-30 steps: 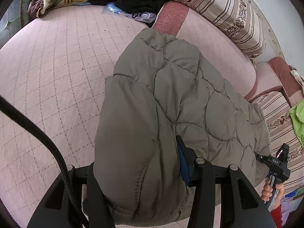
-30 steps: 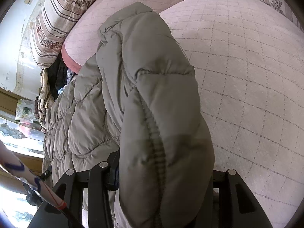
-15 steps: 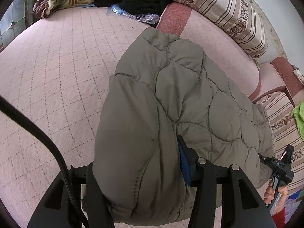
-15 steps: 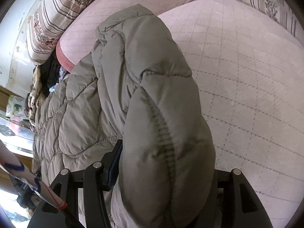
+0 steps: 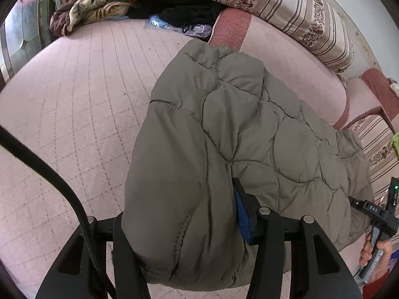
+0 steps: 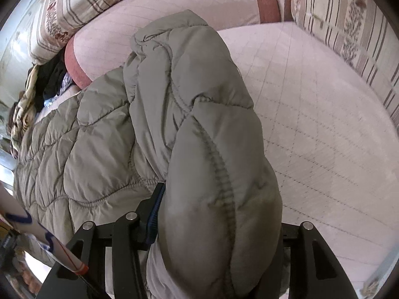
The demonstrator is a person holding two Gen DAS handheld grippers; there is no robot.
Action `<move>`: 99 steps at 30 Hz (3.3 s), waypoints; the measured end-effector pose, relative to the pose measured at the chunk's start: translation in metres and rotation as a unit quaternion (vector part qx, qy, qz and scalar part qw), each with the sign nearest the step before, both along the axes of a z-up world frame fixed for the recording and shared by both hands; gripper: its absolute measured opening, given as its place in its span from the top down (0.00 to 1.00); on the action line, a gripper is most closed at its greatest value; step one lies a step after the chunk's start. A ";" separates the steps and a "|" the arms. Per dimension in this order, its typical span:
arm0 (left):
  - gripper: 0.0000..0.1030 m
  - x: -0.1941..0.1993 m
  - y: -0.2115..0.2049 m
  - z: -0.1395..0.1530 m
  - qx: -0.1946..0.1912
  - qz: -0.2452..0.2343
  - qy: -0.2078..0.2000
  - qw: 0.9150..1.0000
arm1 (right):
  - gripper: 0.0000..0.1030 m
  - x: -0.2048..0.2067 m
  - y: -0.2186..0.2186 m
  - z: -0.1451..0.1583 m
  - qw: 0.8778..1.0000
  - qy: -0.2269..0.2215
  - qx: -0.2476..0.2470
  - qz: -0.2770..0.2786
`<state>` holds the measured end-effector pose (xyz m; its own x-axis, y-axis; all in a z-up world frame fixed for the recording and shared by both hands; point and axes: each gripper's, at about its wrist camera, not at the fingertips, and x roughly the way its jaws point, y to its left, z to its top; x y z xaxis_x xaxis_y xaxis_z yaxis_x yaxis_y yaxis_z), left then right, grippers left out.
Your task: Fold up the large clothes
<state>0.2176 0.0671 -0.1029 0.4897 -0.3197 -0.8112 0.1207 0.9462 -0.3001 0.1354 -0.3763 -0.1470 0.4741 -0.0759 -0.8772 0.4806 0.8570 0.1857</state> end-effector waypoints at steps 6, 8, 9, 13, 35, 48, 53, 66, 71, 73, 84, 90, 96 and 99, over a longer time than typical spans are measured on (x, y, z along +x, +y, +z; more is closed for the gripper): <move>0.52 -0.007 0.002 0.004 0.011 -0.003 -0.007 1.000 | 0.38 -0.005 0.001 0.000 0.999 0.004 -0.001 -0.036; 0.50 -0.009 0.003 0.005 0.012 -0.003 -0.007 1.000 | 0.36 -0.011 -0.001 0.003 0.999 -0.001 0.002 -0.040; 0.50 -0.010 0.004 0.006 0.012 -0.004 -0.008 1.000 | 0.36 -0.015 -0.001 0.004 0.999 -0.005 0.002 -0.041; 0.50 -0.013 0.007 0.009 0.004 -0.009 -0.007 1.000 | 0.35 -0.031 -0.007 0.012 0.999 -0.018 -0.001 -0.047; 0.45 -0.015 0.004 0.015 0.019 -0.013 -0.028 0.999 | 0.10 -0.037 -0.010 0.042 0.984 -0.057 -0.130 -0.105; 0.29 0.001 0.069 0.022 -0.012 0.094 -0.040 0.995 | 0.10 0.011 0.064 0.053 0.988 -0.090 -0.122 -0.017; 0.29 0.002 0.077 0.027 0.026 0.133 -0.058 0.989 | 0.10 0.060 0.112 0.043 0.988 -0.090 -0.121 0.022; 0.05 -0.041 0.055 0.076 0.170 0.187 -0.254 0.933 | 0.01 0.175 0.133 -0.020 0.990 -0.037 -0.130 0.033; 0.04 -0.047 0.058 0.081 0.159 0.193 -0.261 0.932 | 0.02 0.154 0.139 0.003 0.986 -0.060 -0.155 0.030; 0.04 -0.050 0.057 0.084 0.160 0.191 -0.253 0.935 | 0.02 0.129 0.139 0.018 0.984 -0.082 -0.158 0.034; 0.04 -0.099 0.034 0.082 0.105 0.125 -0.209 0.964 | 0.02 -0.058 0.137 0.023 0.982 -0.088 -0.159 0.044; 0.04 -0.154 0.010 0.069 0.110 0.091 -0.177 0.974 | 0.02 -0.121 0.143 0.015 0.983 -0.089 -0.157 0.032; 0.04 -0.192 -0.015 0.060 0.130 0.055 -0.149 0.979 | 0.02 -0.151 0.165 0.019 0.973 -0.102 -0.198 0.055; 0.04 -0.208 -0.027 0.064 0.136 0.040 -0.152 0.978 | 0.02 -0.159 0.170 0.022 0.972 -0.108 -0.201 0.058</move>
